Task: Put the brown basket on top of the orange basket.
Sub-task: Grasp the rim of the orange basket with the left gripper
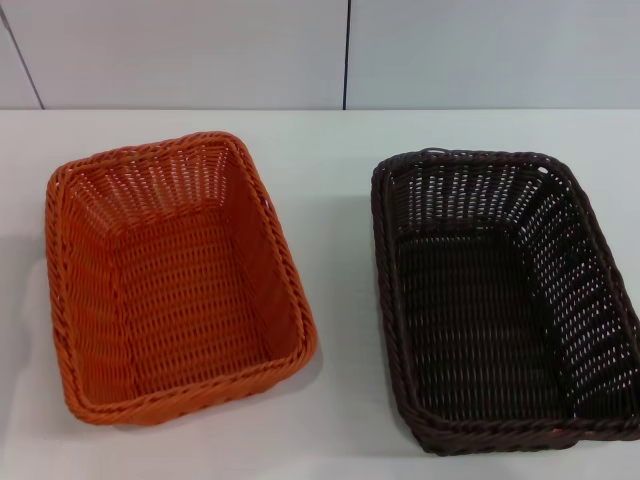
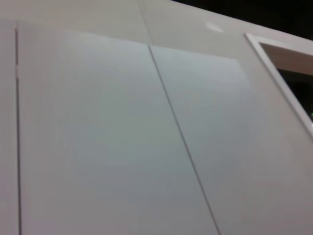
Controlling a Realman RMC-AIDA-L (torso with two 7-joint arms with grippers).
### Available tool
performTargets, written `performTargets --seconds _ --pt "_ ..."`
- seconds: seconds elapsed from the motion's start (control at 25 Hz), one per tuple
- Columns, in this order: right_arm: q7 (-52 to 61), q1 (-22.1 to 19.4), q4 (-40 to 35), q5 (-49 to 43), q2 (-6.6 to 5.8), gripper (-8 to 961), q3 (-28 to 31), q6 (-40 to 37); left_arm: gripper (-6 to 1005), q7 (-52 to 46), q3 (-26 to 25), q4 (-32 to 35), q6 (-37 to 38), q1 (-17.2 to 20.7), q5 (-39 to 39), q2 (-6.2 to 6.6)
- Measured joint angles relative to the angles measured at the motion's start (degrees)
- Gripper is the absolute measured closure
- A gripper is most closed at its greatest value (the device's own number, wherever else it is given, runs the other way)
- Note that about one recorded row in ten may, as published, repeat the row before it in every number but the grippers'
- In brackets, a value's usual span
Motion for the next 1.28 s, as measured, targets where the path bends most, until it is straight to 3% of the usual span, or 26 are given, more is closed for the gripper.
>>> performTargets --seconds 0.16,0.2,0.24,0.28,0.32,0.36,0.44,0.48,0.52,0.56,0.6,0.68,0.72,0.76,0.88,0.92,1.28 --pt "-0.52 0.35 -0.77 0.0 -0.11 135 -1.13 1.02 209 3.29 -0.29 -3.91 -2.61 -0.19 1.1 0.61" --pt "-0.56 0.55 -1.13 0.0 -0.13 135 -1.25 1.98 209 8.05 -1.42 -9.03 -7.43 -0.11 1.24 0.85" --pt "-0.58 0.72 -1.58 0.0 -0.15 135 -1.4 2.98 234 8.05 -1.42 -9.03 -7.43 -0.11 1.24 0.85" --pt "-0.59 0.95 -2.55 -0.01 -0.18 136 -1.77 5.03 259 13.07 -5.29 -19.41 -20.62 0.31 2.23 1.3" --pt "-0.59 0.95 -2.55 -0.01 -0.18 136 -1.77 5.03 283 13.07 -5.29 -19.41 -20.62 0.31 2.23 1.3" --pt "-0.59 1.1 -2.98 -0.01 -0.18 136 -1.93 6.12 308 13.56 -11.06 -32.52 -43.19 0.66 5.03 2.03" --pt "-0.6 1.59 -3.62 -0.03 -0.19 136 -2.08 8.22 312 13.44 -14.35 -38.52 -54.05 0.33 5.38 2.22" --pt "-0.6 1.82 -3.86 -0.04 -0.2 136 -2.16 9.14 290 13.44 -14.35 -38.52 -54.05 0.33 5.38 2.22" --pt "-0.59 1.97 -4.26 -0.04 -0.2 136 -2.19 10.08 269 13.44 -17.21 -42.09 -62.69 -0.17 5.32 2.15" --pt "-0.59 2.12 -4.67 -0.05 -0.2 136 -2.26 11.06 257 13.77 -25.4 -49.2 -83.01 -2.35 5.14 1.46" --pt "-0.59 2.29 -5.12 -0.06 -0.21 136 -2.33 11.93 246 13.84 -26.85 -50.04 -85.89 -2.95 5.15 1.36" --pt "-0.58 2.63 -5.97 -0.07 -0.21 136 -2.8 13.44 222 14.67 -32.32 -53.62 -100.79 -5.65 5.3 1.04" --pt "-0.58 2.79 -6.47 -0.08 -0.21 136 -3.16 14.18 211 14.67 -32.32 -53.62 -100.79 -5.65 5.3 1.04" --pt "-0.58 2.95 -6.99 -0.08 -0.22 136 -3.55 14.92 199 15.83 -34.56 -57.35 -110.04 -6.73 5.62 0.7" --pt "-0.59 3.56 -8.56 -0.09 -0.28 135 -4.19 16.92 200 16.35 -35.07 -60.48 -114.22 -6.64 6.31 0.15" --pt "-0.59 3.56 -8.56 -0.09 -0.28 135 -4.19 16.92 201 15.69 -35.25 -64.33 -117.97 -6.21 8.42 -0.36" --pt "-0.46 4.29 -9.53 -0.09 -0.3 136 -5.53 17.71 204 11.33 -35.86 -73.14 -136.25 -7.17 17.6 -0.53"
